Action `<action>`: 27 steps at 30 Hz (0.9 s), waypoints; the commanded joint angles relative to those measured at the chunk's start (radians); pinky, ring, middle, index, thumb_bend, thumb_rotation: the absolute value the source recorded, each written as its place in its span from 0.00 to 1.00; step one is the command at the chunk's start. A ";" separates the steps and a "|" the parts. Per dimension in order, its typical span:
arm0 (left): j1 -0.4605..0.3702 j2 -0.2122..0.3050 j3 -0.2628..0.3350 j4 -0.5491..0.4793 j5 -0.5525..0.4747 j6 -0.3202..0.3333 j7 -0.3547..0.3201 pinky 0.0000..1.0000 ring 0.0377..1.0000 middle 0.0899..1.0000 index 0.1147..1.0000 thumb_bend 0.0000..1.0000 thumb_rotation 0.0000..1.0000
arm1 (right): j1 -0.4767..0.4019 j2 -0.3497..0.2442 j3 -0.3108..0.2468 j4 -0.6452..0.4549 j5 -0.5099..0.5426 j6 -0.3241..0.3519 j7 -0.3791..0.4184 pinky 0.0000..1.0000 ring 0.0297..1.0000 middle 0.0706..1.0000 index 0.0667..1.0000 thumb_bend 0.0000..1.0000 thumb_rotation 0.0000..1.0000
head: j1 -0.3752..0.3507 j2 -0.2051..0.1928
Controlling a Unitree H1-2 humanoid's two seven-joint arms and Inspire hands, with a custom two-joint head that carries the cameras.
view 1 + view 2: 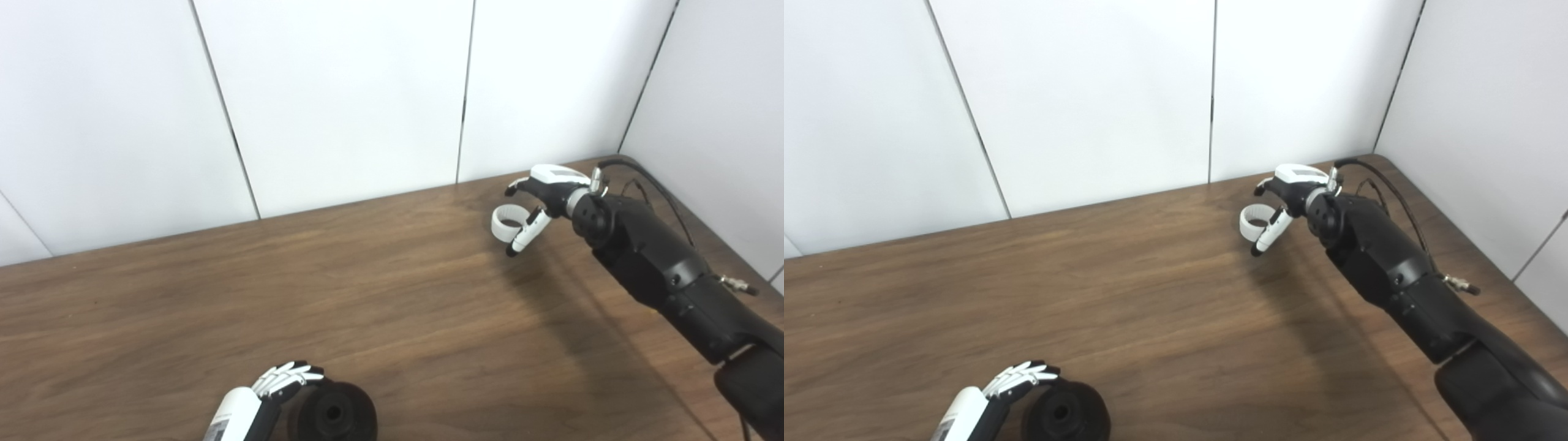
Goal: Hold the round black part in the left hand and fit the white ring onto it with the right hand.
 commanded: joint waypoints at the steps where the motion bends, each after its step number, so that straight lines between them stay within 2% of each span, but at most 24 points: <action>1: 0.018 0.017 -0.004 -0.007 0.008 0.030 -0.035 0.90 0.88 0.80 0.42 0.52 0.06 | -0.066 -0.018 -0.008 -0.008 -0.020 -0.004 -0.012 1.00 0.99 0.94 0.86 1.00 0.32 | 0.000 0.003; 9: 0.023 0.017 -0.003 -0.012 0.011 0.029 -0.033 0.89 0.88 0.79 0.42 0.52 0.06 | -0.076 -0.015 0.000 0.030 -0.021 -0.022 -0.029 1.00 0.98 0.93 0.85 1.00 0.32 | 0.003 0.009; 27: 0.025 0.014 -0.007 -0.021 0.020 0.033 -0.035 0.89 0.88 0.79 0.42 0.52 0.06 | -0.073 -0.003 -0.004 0.022 -0.014 -0.042 -0.051 1.00 0.96 0.89 0.77 0.95 0.32 | 0.014 0.016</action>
